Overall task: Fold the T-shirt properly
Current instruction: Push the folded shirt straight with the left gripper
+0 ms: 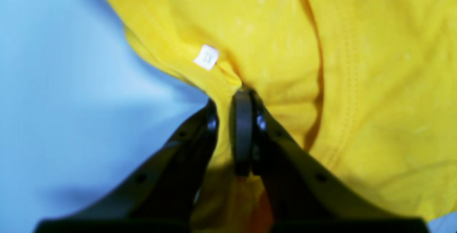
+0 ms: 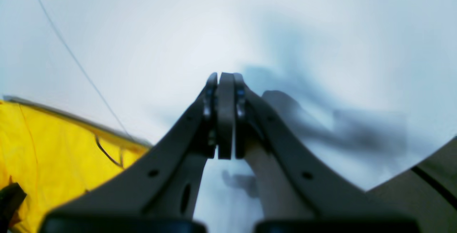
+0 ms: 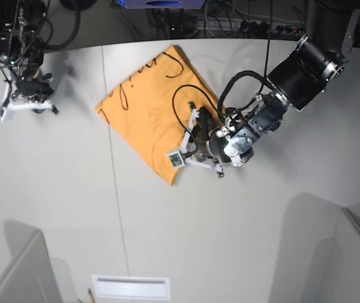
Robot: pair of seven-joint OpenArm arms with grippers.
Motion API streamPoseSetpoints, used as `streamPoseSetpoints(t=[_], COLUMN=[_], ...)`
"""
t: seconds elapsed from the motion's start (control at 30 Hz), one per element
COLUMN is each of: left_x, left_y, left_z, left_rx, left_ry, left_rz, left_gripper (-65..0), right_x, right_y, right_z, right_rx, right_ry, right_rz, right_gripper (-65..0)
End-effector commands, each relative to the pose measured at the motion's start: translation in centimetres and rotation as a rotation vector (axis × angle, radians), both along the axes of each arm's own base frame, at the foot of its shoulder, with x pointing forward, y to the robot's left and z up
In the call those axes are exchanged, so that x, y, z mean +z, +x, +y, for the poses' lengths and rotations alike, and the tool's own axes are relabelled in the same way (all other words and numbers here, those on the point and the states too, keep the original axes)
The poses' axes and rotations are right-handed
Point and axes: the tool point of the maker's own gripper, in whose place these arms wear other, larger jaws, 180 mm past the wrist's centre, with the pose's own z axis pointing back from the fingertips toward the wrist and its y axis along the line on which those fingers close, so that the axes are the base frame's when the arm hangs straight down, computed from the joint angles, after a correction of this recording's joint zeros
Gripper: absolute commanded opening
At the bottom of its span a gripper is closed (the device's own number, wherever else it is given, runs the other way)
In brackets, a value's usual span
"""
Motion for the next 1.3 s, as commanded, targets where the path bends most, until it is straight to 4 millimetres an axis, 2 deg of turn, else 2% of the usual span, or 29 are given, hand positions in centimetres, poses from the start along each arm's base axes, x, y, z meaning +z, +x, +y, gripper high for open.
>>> streamPoseSetpoints(t=[0.0, 0.07, 0.23, 0.57, 0.77, 0.9, 1.27], left_x=[0.2, 0.4, 1.6, 2.8, 2.6, 1.7, 1.3], left_y=[-0.1, 0.0, 0.8, 0.8, 2.7, 4.0, 4.3], left_z=[-0.3, -0.7, -3.2, -5.7, -5.4, -4.2, -4.1], left_rx=[-0.032, -0.074, -0.175, -0.361, -0.394, -0.403, -0.389], left_ry=[0.014, 0.033, -0.033, -0.058, -0.071, -0.042, -0.061], left_rz=[-0.002, -0.017, -0.088, -0.168, -0.204, -0.211, -0.208], left_gripper=[-65.0, -65.0, -65.0, -65.0, -65.0, -65.0, -65.0], right_x=[0.9, 0.6, 0.0, -0.5, -0.4, -0.4, 0.2], right_y=[0.3, -0.1, -1.0, -1.4, -1.3, -1.2, 0.0], right_z=[-0.6, -0.4, -0.1, 0.6, 0.6, 0.6, 0.8], right_rx=[-0.005, -0.016, -0.017, -0.058, -0.06, -0.061, -0.056], right_ry=[-0.024, -0.012, -0.006, 0.034, 0.034, 0.034, 0.04], right_rz=[-0.031, -0.024, -0.001, -0.004, -0.008, -0.01, -0.037], right_gripper=[-65.0, -65.0, -65.0, -65.0, -65.0, -65.0, -65.0])
